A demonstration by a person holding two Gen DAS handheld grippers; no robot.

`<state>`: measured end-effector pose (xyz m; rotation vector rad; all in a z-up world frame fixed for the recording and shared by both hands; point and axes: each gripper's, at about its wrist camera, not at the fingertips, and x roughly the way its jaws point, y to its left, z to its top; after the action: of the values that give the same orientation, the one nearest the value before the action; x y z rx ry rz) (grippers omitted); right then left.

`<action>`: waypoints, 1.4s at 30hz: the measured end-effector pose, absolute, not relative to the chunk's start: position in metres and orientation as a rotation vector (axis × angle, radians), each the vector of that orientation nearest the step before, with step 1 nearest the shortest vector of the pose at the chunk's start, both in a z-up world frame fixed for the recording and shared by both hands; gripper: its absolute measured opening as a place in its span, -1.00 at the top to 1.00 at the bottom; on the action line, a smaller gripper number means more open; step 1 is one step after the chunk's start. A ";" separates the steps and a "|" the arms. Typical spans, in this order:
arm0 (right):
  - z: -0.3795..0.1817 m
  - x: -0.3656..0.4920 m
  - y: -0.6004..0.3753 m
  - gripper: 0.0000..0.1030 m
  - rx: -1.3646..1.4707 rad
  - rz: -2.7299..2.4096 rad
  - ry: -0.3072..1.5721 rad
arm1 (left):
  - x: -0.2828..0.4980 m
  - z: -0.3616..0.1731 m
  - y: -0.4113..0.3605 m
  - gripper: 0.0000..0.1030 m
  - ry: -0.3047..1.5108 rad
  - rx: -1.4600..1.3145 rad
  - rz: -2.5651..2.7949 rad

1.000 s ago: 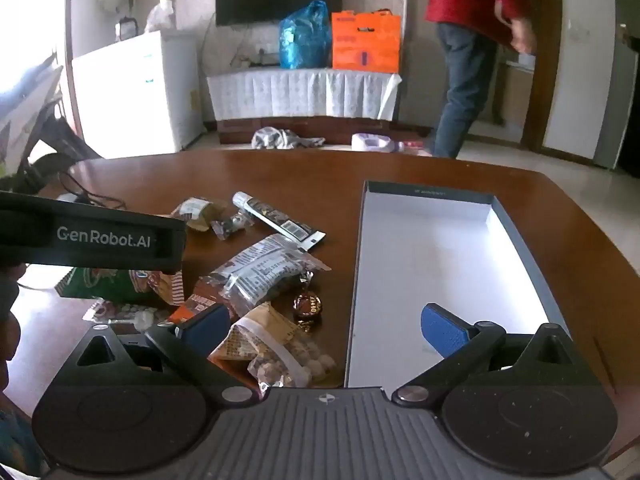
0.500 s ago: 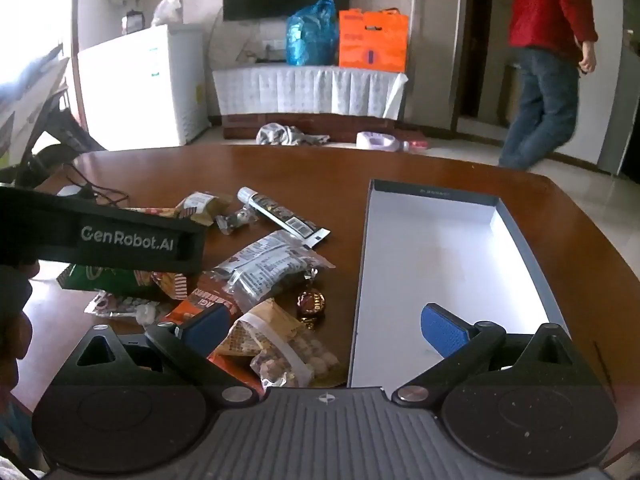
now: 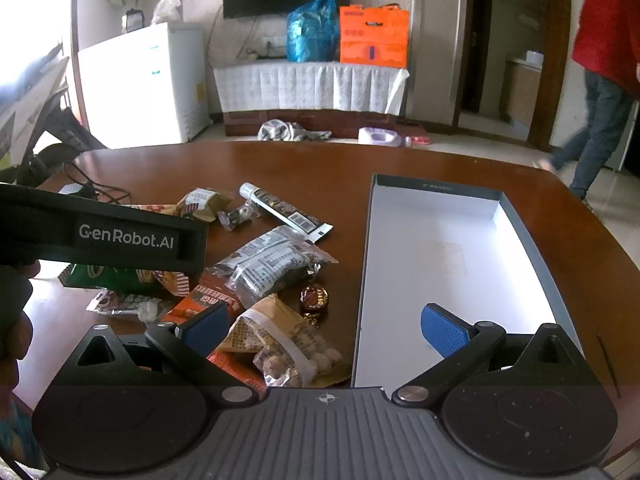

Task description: Organize snacks

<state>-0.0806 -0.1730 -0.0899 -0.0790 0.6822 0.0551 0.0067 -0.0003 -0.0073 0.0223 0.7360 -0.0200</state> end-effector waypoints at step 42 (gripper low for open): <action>-0.095 -0.077 -0.172 -1.00 -0.087 0.042 0.708 | 0.007 -0.008 -0.003 -0.95 0.750 0.031 -0.025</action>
<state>-0.0767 -0.1717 -0.0952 -0.0868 0.7077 0.0421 0.0073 -0.0034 -0.0079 0.0309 0.7500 -0.0252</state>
